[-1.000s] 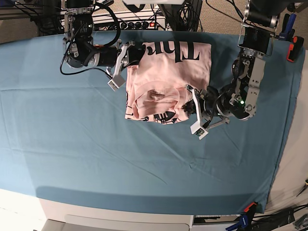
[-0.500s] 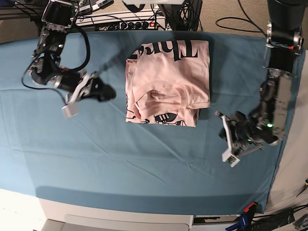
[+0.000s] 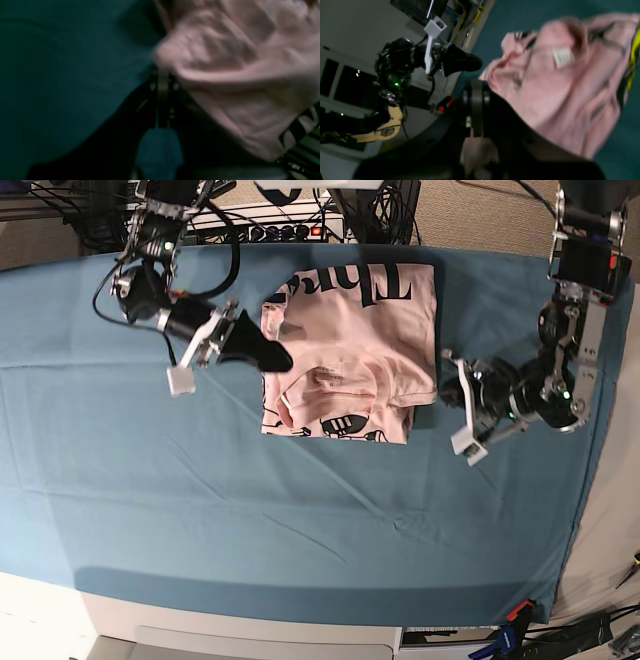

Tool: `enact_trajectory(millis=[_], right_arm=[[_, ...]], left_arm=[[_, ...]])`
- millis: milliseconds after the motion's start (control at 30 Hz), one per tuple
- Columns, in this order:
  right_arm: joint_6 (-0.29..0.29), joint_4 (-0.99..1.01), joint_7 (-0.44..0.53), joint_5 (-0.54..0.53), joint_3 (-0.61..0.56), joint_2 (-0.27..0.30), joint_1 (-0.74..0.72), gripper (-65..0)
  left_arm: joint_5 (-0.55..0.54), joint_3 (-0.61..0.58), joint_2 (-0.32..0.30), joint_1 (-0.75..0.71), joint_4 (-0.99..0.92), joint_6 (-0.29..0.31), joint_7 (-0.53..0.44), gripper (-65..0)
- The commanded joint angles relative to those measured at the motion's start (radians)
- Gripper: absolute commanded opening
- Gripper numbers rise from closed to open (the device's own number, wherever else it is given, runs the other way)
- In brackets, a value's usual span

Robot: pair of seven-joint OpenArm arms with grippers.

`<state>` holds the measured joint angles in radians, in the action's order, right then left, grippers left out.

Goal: Fold the T-shirt properly
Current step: 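Press the stack edges with both grippers to tidy the fold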

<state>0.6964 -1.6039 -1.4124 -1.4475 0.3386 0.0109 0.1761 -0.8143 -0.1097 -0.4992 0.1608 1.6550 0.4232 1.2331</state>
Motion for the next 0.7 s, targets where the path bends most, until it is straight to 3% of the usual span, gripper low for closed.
enact_trajectory(millis=[0, 200, 467, 667], right_arm=[[0.002, -0.022, 0.016, -0.036, 0.002, 0.003, 0.000, -65.0], [0.002, -0.106, 0.016, -0.036, -0.005, -0.049, 0.071, -65.0], [0.002, -0.284, 0.016, -0.036, -0.185, -0.058, 0.201, -65.0], [0.002, -0.284, 0.016, 0.073, -0.126, -0.058, 0.212, -65.0]], left_arm=[[-0.030, 0.010, -0.010, 0.010, 0.030, 0.013, -0.012, -65.0], [-0.070, 0.010, 0.038, -0.040, 0.109, 0.040, -0.023, -65.0], [-0.068, 0.010, 0.153, -0.052, 0.097, 0.057, -0.047, -65.0], [-0.054, 0.009, 0.189, -0.053, 0.028, 0.072, -0.069, -65.0]])
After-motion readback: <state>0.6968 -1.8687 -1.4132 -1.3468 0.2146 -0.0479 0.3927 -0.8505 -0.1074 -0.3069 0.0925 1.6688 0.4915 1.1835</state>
